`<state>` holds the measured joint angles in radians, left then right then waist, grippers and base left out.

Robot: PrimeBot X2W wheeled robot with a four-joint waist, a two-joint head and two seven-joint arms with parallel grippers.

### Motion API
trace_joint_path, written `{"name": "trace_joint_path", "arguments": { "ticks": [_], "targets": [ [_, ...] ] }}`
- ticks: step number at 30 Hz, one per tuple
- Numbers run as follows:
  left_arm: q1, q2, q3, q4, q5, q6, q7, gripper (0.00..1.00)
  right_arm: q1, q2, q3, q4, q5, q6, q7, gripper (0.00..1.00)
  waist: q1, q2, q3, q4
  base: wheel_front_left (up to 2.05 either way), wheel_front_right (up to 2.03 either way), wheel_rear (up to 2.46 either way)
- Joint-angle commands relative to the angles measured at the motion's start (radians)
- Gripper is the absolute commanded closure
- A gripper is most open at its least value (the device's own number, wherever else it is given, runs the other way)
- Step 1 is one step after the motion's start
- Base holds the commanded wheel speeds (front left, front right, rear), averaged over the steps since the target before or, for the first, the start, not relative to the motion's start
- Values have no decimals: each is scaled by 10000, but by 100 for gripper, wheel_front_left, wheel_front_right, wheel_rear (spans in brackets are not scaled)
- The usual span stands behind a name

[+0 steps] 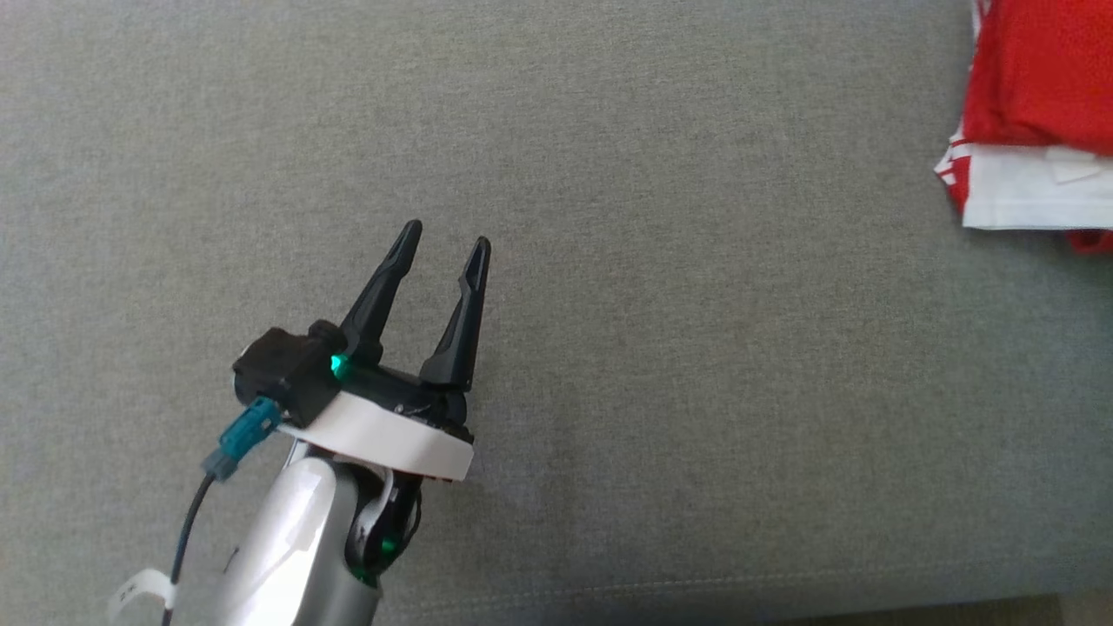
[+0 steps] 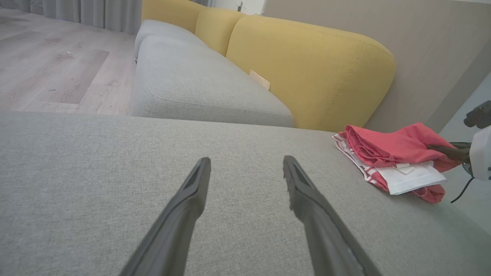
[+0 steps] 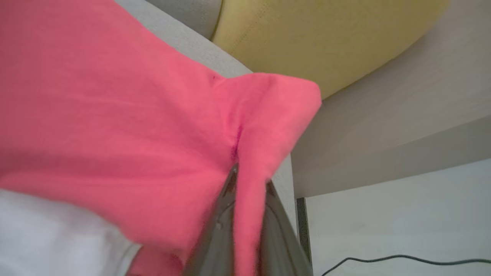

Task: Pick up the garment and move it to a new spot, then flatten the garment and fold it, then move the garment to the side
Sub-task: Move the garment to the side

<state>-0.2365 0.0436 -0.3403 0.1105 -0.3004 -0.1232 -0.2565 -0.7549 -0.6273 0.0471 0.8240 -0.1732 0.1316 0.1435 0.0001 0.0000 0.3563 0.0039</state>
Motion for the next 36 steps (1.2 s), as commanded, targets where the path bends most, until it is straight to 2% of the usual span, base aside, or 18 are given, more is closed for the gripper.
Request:
{"name": "trace_joint_path", "arguments": {
  "ticks": [1, 2, 3, 4, 5, 14, 18, 26, 33, 36],
  "targets": [
    [-393, 66, 369, -260, 77, -17, -53, 0, 147, -216, 107, -517, -110, -9, 84, 100, -1, 0, -5, -22, 0, 0, 0],
    [-399, 66, 383, -258, 76, -21, -53, 0, 191, -156, 64, -637, -131, -9, 153, 100, -1, 0, -8, -38, 0, 0, 0],
    [-405, 66, 394, -255, 76, -24, -53, 0, 240, -110, 7, -757, -156, -9, 206, 75, -1, 0, -15, -54, 0, 0, 0],
    [-411, 66, 398, -249, 75, -27, -53, 0, 297, -77, -48, -871, -188, -9, 251, 15, -1, 0, -27, -67, 0, 0, 0],
    [-417, 66, 396, -239, 70, -30, -53, 0, 349, -38, -164, -978, -206, -9, 299, 0, -1, 0, -50, -78, 0, 0, 0],
    [-244, 66, 381, -119, -25, -45, -53, 0, 947, 422, -804, -2177, -308, -9, 538, 0, -1, 0, -704, -109, 0, 0, 0],
    [-40, 66, 503, -118, -56, -22, -53, 0, 1070, 954, -899, -2871, -152, -9, 272, 0, -1, 0, -1262, -53, 0, 0, 0],
    [508, 66, 1169, -274, -101, 245, -53, 0, 1670, 3051, -585, -4314, 965, -9, -733, 0, -1, 0, -2462, 87, 0, 0, 0],
    [1024, 66, 1911, -497, -23, 481, -53, 0, 3246, 4959, -345, -5122, 1949, -9, -2010, 0, -1, 0, -3159, 294, 0, 0, 0],
    [1237, 66, 2019, -458, 44, 511, -53, 0, 3961, 5497, -436, -5231, 2197, -9, -2553, 0, -1, 0, -3355, 407, 0, 0, 0]
  ]
}}
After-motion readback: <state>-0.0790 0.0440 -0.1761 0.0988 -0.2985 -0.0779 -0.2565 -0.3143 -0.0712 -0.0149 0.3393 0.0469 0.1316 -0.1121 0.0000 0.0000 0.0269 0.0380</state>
